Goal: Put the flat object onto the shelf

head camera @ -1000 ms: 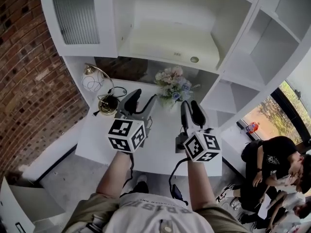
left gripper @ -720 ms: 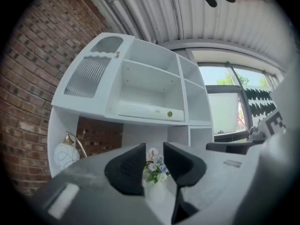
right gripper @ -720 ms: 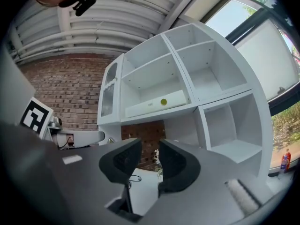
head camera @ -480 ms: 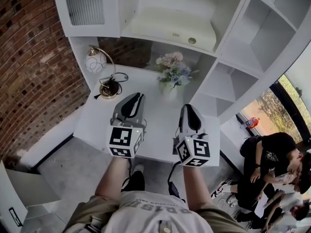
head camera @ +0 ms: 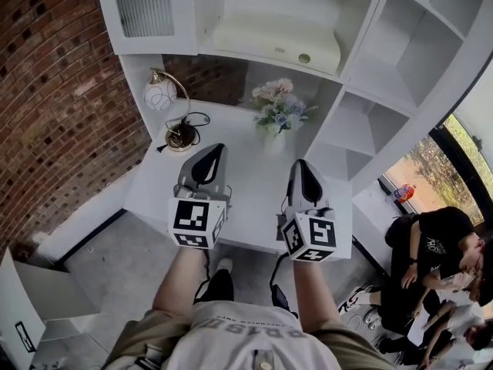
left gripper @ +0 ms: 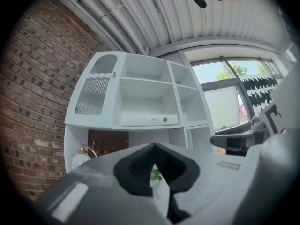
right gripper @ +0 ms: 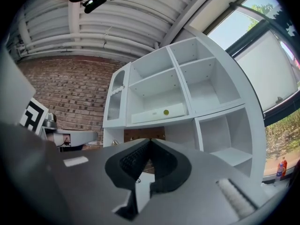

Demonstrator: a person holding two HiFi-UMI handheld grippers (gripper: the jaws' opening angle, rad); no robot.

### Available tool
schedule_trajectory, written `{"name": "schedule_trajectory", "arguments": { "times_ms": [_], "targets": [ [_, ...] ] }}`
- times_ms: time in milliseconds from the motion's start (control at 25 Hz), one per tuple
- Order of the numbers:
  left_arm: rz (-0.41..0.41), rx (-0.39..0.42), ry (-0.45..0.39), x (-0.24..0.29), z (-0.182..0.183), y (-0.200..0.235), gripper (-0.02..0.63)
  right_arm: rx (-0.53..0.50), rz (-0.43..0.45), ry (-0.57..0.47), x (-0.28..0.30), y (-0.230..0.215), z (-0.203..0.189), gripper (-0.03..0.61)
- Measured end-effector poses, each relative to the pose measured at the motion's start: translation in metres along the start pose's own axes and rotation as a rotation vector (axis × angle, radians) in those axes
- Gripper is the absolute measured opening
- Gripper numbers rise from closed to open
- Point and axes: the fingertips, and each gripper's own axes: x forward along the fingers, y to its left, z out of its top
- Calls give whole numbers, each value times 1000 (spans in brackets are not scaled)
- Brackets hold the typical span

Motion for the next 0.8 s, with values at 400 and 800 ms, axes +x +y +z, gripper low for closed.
{"name": "schedule_trajectory", "arguments": {
  "times_ms": [400,800],
  "targets": [
    [3,7,-12,0,12,2,8,-19,-6,4,-2,0,6,3],
    [-6,7,-19,7,16,-5,8,-44,6,-7,-4,-7,12,3]
  ]
}}
